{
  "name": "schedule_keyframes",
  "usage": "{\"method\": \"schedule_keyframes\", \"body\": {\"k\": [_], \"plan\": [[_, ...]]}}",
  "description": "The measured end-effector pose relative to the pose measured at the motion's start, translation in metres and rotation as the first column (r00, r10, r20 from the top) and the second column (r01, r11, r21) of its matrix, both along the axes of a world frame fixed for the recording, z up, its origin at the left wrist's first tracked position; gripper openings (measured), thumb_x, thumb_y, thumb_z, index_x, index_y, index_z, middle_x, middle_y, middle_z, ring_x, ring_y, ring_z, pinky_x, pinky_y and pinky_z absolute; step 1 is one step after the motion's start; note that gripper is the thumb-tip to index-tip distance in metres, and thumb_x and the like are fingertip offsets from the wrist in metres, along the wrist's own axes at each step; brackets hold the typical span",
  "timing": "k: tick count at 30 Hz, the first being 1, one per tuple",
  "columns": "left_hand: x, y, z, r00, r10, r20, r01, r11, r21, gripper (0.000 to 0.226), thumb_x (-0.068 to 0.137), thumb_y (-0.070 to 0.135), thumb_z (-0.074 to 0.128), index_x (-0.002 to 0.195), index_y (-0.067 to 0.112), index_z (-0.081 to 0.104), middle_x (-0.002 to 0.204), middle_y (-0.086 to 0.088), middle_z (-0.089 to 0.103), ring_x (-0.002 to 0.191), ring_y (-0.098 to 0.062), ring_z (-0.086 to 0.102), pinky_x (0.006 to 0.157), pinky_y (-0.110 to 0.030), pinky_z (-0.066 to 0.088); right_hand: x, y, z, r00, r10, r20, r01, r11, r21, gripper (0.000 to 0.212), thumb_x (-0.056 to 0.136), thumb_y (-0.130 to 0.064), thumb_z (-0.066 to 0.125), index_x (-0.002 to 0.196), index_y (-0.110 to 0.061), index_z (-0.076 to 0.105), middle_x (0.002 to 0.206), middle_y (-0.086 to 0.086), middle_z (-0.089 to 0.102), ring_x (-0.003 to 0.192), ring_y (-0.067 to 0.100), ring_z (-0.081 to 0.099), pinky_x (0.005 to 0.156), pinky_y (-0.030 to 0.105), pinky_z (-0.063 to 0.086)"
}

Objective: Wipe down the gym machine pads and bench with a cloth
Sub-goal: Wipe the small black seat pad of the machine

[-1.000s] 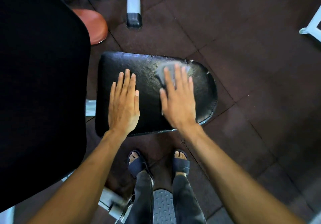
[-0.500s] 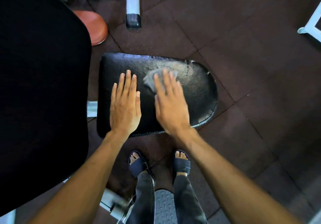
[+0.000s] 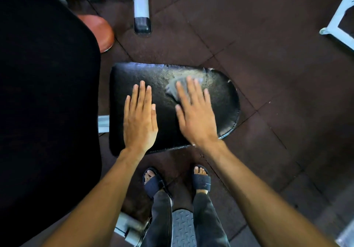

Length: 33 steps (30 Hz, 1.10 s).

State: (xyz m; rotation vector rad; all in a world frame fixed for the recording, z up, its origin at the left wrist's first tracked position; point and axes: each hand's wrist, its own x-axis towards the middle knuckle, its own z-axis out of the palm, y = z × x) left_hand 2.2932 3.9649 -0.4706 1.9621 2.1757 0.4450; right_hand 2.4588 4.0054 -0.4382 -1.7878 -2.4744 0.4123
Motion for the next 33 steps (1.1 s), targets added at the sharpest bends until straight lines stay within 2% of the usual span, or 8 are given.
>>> {"method": "schedule_keyframes", "body": {"k": [4,8,12,17,21,25,28,33], "plan": [[-0.001,0.000,0.000,1.000,0.000,0.017,0.000,1.000,-0.001,0.050,0.107,0.022,0.028,0.155,0.008,0.026,0.165,-0.009,0.020,0.154,-0.024,0.015,0.126,-0.045,0.017,0.051,-0.036,0.013,0.991,0.135,0.015,-0.134,0.988,-0.070,0.066,0.099,-0.019,0.039,0.155,-0.024,0.005,0.164,0.005,-0.001,0.151,0.022,-0.004,0.123,0.048,0.009],[0.000,0.001,-0.001,1.000,0.012,0.019,-0.012,1.000,0.001,0.050,0.107,0.022,0.026,0.155,0.009,0.026,0.165,-0.009,0.020,0.154,-0.024,0.014,0.126,-0.045,0.016,0.062,0.001,0.011,0.985,-0.124,0.122,0.124,0.992,0.003,0.058,0.102,-0.029,0.031,0.155,-0.020,0.007,0.163,0.009,0.006,0.151,0.026,0.004,0.120,0.056,0.015],[0.000,0.001,-0.001,1.000,-0.001,0.014,0.001,1.000,0.010,0.050,0.107,0.023,0.025,0.155,0.009,0.027,0.165,-0.009,0.021,0.154,-0.024,0.015,0.126,-0.044,0.015,0.010,0.036,0.000,0.957,-0.289,0.007,0.289,0.957,0.027,0.058,0.100,-0.039,0.035,0.153,-0.017,0.021,0.161,0.014,0.016,0.149,0.032,0.014,0.119,0.050,0.018],[-0.004,0.002,0.005,0.999,-0.036,0.014,0.037,0.997,-0.067,0.052,0.105,0.024,0.024,0.154,0.005,0.027,0.165,-0.011,0.020,0.154,-0.026,0.016,0.125,-0.046,0.015,-0.014,-0.027,-0.004,0.973,0.086,-0.216,-0.085,0.996,0.012,0.075,0.080,0.006,0.058,0.148,-0.013,0.034,0.158,0.015,0.027,0.147,0.033,0.023,0.117,0.046,0.027],[-0.015,-0.012,0.025,0.993,-0.094,0.070,0.105,0.981,-0.166,0.052,0.105,0.024,0.025,0.153,0.004,0.029,0.163,-0.013,0.024,0.152,-0.027,0.019,0.123,-0.052,0.023,0.036,-0.068,0.008,0.928,0.157,-0.338,-0.206,0.972,-0.113,0.071,0.080,0.012,0.049,0.146,-0.014,0.039,0.159,0.008,0.027,0.149,0.026,0.019,0.120,0.036,0.022],[0.008,-0.059,0.058,0.987,-0.150,0.051,0.158,0.963,-0.216,0.055,0.103,0.030,0.025,0.149,0.003,0.038,0.158,-0.014,0.035,0.149,-0.028,0.029,0.118,-0.052,0.031,0.113,-0.122,0.033,0.888,-0.140,-0.439,0.033,0.969,-0.244,0.047,0.095,-0.001,0.051,0.141,-0.010,0.046,0.152,0.002,0.036,0.145,0.018,0.031,0.121,0.022,0.019],[0.066,-0.086,0.080,0.963,-0.260,0.069,0.267,0.900,-0.345,0.059,0.103,0.036,0.022,0.147,0.004,0.043,0.156,-0.013,0.038,0.148,-0.028,0.032,0.116,-0.054,0.035,0.173,-0.166,0.065,0.794,-0.449,-0.410,0.281,0.869,-0.408,0.045,0.100,-0.002,0.043,0.144,-0.006,0.038,0.150,-0.004,0.028,0.144,0.011,0.025,0.111,0.000,0.004],[0.214,-0.100,0.126,0.835,-0.544,0.085,0.514,0.716,-0.473,0.068,0.100,0.046,0.015,0.145,0.007,0.048,0.154,-0.012,0.043,0.146,-0.027,0.037,0.116,-0.047,0.038,0.281,-0.233,0.093,0.563,-0.761,-0.322,0.599,0.645,-0.475,0.042,0.100,-0.004,0.041,0.141,-0.007,0.045,0.149,0.006,0.043,0.141,0.017,0.036,0.117,0.011,0.012]]}}
